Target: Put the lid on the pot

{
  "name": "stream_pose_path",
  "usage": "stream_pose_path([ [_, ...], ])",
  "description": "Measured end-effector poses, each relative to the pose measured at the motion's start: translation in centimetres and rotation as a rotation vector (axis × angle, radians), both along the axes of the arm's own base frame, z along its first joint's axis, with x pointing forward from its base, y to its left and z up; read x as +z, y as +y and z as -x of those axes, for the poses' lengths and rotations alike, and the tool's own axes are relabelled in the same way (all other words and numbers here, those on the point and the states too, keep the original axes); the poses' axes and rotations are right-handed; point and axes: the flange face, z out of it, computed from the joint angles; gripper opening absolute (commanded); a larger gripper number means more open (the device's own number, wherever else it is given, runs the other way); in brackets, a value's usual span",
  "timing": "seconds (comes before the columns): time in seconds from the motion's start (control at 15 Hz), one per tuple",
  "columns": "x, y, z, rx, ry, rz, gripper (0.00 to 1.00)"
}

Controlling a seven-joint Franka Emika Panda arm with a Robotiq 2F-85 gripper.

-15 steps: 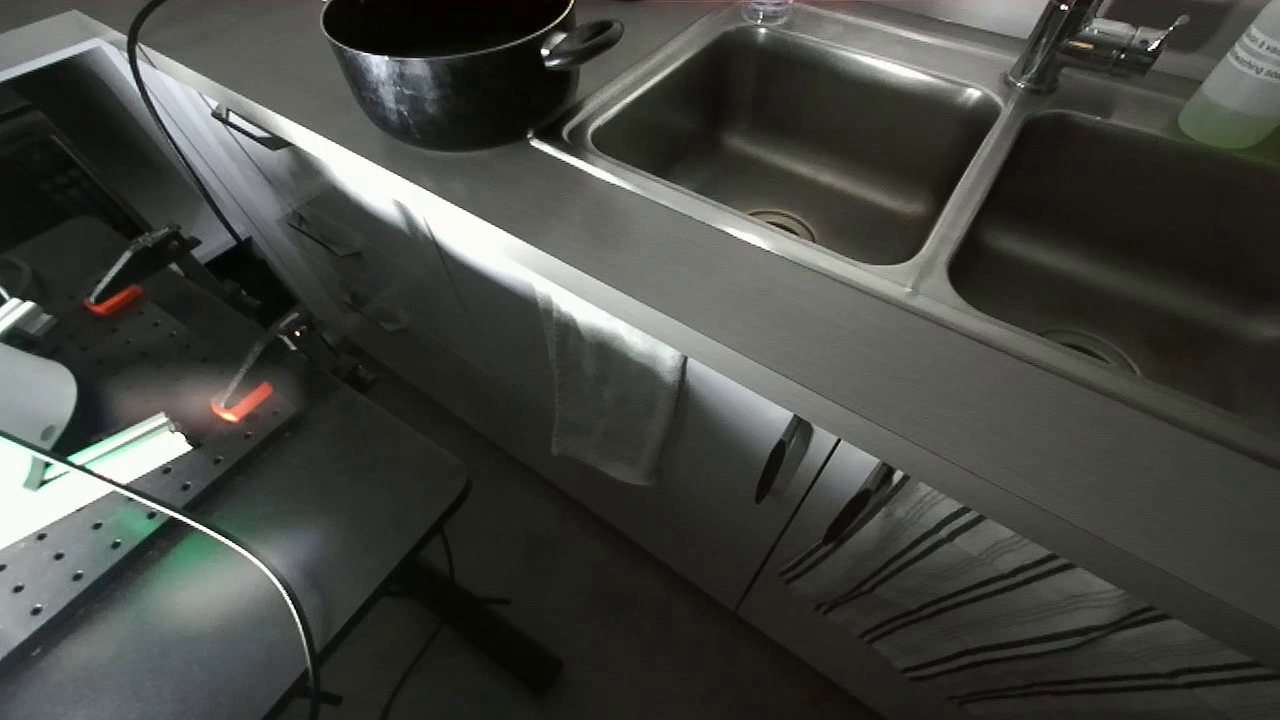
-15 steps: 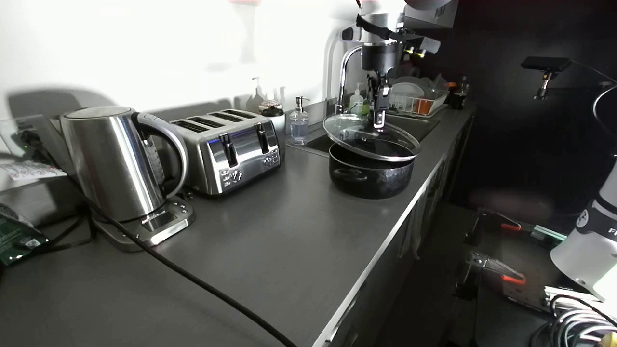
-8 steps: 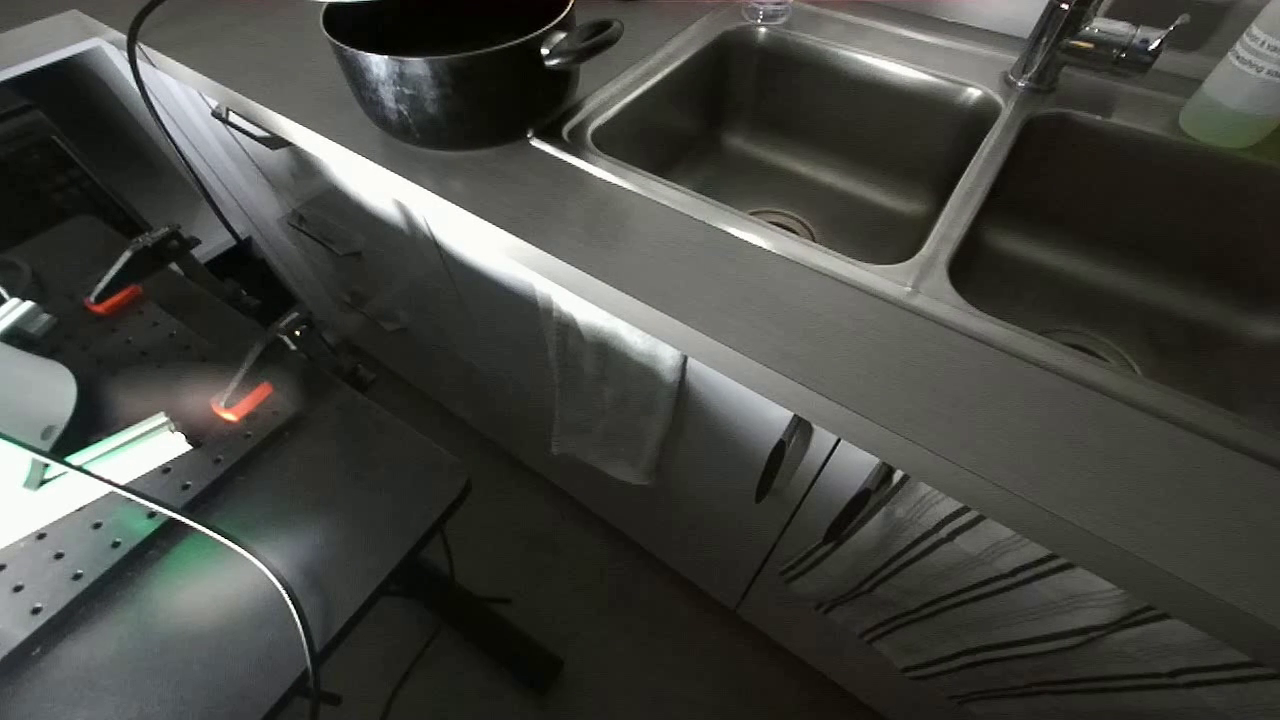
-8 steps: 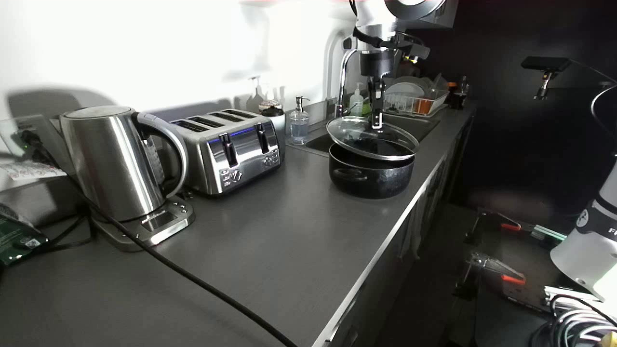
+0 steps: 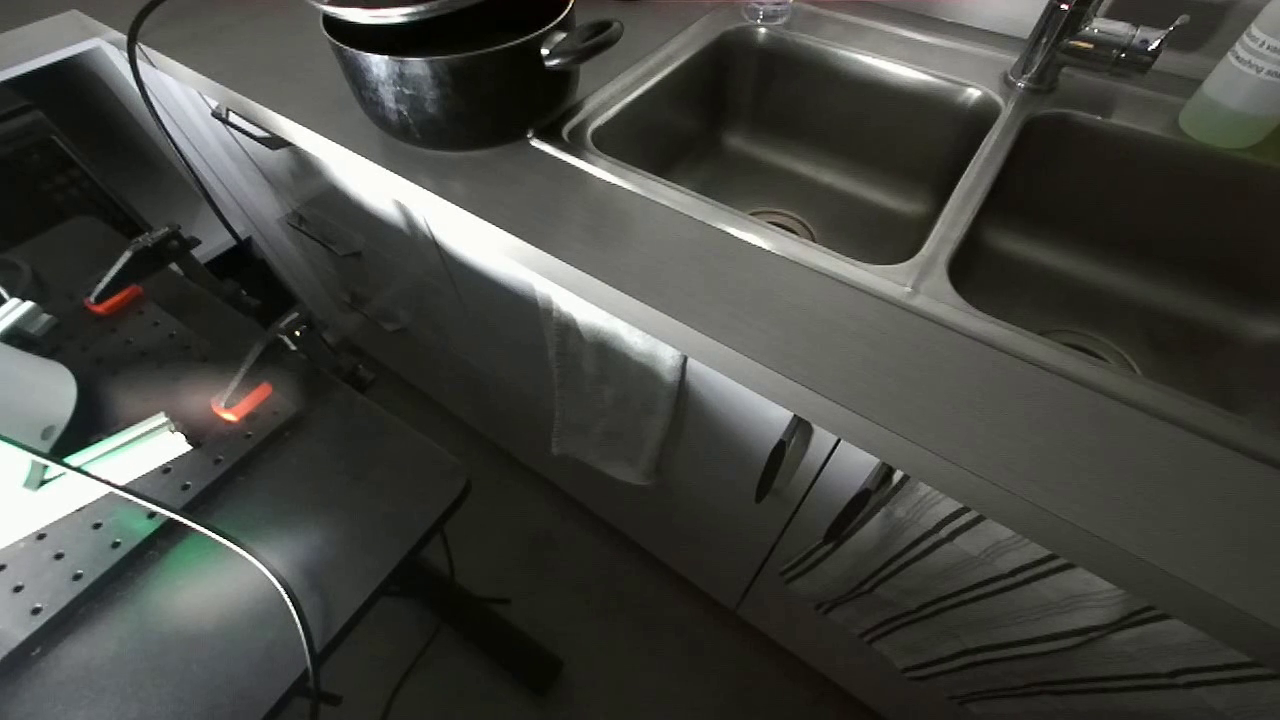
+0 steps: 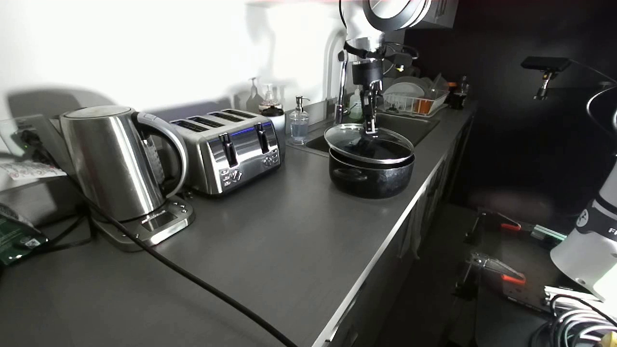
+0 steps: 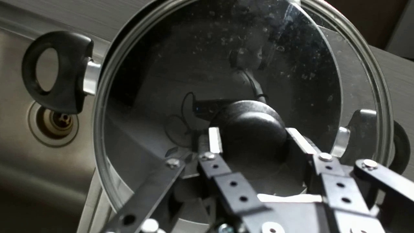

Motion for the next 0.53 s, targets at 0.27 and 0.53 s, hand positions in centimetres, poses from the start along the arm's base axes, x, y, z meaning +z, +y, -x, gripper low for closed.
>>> stream_pose_path([
  [0.27,-0.7,-0.8,-0.9,-0.044,0.017,-0.016,0.25],
  [0.53,-1.4,-1.4,-1.5,-0.072,0.027,-0.033,0.25],
])
